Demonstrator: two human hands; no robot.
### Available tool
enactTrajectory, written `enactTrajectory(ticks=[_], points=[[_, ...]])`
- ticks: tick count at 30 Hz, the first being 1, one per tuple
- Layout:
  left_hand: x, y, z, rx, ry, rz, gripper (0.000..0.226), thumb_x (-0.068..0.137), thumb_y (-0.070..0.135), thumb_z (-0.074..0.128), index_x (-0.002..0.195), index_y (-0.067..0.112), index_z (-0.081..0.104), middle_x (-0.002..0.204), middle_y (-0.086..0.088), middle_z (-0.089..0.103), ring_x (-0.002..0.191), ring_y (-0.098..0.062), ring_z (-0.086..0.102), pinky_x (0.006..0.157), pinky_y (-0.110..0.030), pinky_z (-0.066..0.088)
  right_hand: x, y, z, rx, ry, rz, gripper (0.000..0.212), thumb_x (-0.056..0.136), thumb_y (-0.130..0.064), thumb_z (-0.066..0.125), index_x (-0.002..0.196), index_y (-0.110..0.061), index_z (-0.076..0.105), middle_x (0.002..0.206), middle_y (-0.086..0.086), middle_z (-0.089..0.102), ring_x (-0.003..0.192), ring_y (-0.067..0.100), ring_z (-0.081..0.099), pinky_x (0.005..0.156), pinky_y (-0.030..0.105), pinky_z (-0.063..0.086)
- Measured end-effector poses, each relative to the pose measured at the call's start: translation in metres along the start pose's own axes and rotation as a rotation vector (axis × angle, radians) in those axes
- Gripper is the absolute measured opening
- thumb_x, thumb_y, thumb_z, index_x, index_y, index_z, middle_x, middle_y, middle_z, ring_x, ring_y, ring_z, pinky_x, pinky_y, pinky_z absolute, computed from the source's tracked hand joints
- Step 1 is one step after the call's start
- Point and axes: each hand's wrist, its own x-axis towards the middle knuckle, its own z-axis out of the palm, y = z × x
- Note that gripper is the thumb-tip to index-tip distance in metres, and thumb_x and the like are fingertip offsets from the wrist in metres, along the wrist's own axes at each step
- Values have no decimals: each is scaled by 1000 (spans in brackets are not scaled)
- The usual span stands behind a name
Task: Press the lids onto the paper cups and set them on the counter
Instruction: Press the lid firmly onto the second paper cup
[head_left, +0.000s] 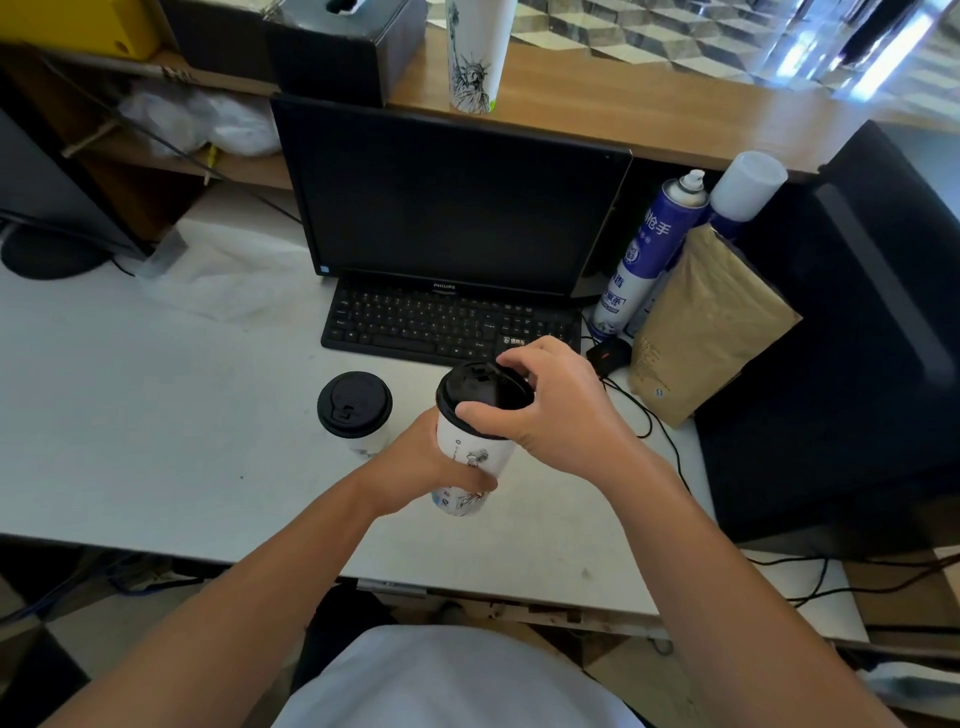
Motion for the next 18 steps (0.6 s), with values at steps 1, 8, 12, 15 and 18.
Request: enactTrajectory(ticks=[1,8,12,15,18], points=[[-1,2,-3,-88,-76,-36,64,60,4,81,117,25,63,101,1,75,98,-18,71,85,-37,59,0,1,0,49,-6,1,58,77,-52,78,123,-19,66,112,-7,53,93,2,50,64,9,40],[-4,-4,-15,-447,-404,-77,54,61,8,81,113,13,72,108,-10,70,101,-30,67,96,-54,52,0,5,2,268,-110,10,68,77,-60,71,138,-31,60,126,-17,59,115,1,58,98,29,52],[-5,-6,-20,-470,-481,-77,64,60,21,94,119,16,70,111,-10,69,104,-31,66,99,-55,50,-1,7,1,377,-189,21,52,92,-43,68,141,-30,58,131,-14,64,121,3,59,97,22,49],[-4,-3,-19,-429,-423,-70,56,61,13,88,115,17,72,110,-10,70,102,-30,67,97,-55,51,-1,11,3,406,-132,28,51,91,-41,69,139,-28,60,129,-16,65,119,1,59,97,22,49],[-5,0,-17,-426,-359,-73,48,64,7,73,112,15,73,107,-10,71,99,-29,68,94,-52,54,-1,11,5,411,-85,29,50,91,-43,69,138,-28,61,128,-15,66,119,3,60,102,28,49]])
